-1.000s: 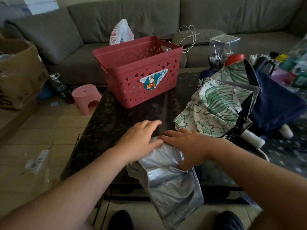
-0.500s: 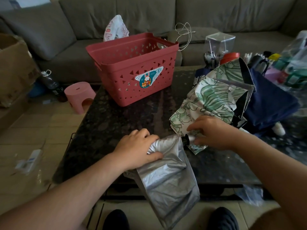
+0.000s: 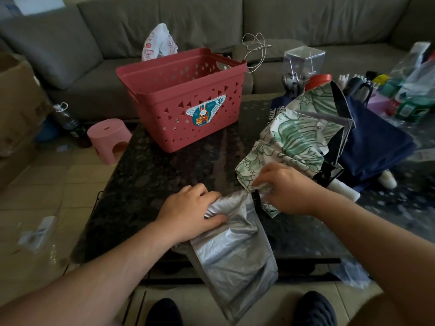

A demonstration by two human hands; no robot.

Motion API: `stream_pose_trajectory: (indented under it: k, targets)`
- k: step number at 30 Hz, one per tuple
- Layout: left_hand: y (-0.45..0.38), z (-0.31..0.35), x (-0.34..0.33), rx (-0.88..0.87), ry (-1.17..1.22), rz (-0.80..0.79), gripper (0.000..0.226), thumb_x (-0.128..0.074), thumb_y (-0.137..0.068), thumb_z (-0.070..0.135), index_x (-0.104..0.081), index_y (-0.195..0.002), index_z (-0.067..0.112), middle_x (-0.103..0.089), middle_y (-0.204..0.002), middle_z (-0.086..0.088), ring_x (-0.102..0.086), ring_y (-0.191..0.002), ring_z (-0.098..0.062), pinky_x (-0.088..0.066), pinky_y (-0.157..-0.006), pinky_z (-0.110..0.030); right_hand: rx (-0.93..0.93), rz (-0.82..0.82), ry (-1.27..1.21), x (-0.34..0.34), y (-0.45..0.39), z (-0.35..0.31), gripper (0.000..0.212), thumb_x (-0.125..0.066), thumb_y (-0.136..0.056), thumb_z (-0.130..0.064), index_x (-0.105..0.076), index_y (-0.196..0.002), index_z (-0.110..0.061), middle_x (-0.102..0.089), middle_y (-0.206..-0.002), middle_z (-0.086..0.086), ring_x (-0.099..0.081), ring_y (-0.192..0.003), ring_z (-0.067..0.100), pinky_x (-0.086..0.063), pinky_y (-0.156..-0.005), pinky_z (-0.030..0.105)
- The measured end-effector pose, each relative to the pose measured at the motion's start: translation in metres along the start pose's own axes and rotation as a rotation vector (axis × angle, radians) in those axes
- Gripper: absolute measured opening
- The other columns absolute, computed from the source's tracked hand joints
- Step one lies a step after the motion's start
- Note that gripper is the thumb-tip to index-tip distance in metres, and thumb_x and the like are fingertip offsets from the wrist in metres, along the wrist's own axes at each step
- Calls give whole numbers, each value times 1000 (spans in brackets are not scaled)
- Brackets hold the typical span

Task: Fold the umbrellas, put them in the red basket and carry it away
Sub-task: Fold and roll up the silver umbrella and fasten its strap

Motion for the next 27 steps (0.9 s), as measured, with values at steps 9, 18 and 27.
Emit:
stream_pose_trajectory:
  k: [9, 18, 27]
  targets:
    - [4, 4, 3, 146, -93, 102, 102, -33, -64, 106, -52, -132, 32, -58, -118, 6, -58, -114, -21, -52, -88, -41, 293, 48, 184, -42, -16, -74, 64, -30, -100, -58, -40, -155, -25, -52, -146, -1, -53, -125, 30, -47, -103, 50]
    - [15, -5, 3, 181, -90, 18, 95, -38, -57, 107, -48, -125, 41, -50, -123, 11, -52, -119, -21, -48, -95, -45, 80, -249, 452, -36, -14, -22, 74, -52, -89, -76, -17, -152, -58, -20, -164, -7, -25, -145, 37, -27, -115, 64]
    - [18, -8, 6, 275, -78, -55, 110, -39, -51, 109, -42, -134, 35, -50, -133, 1, -51, -126, -29, -49, -95, -50, 205, 62, 170, -9, -13, -71, 65, -46, -88, -53, -39, -152, -43, -41, -141, -9, -40, -127, 24, -44, -100, 51]
Point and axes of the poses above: each hand's wrist, its own y-axis away from the middle knuckle, its own x-axis out of the back of the hand, z = x × y, the point moved 6 cm from there along -y, towards the middle knuckle
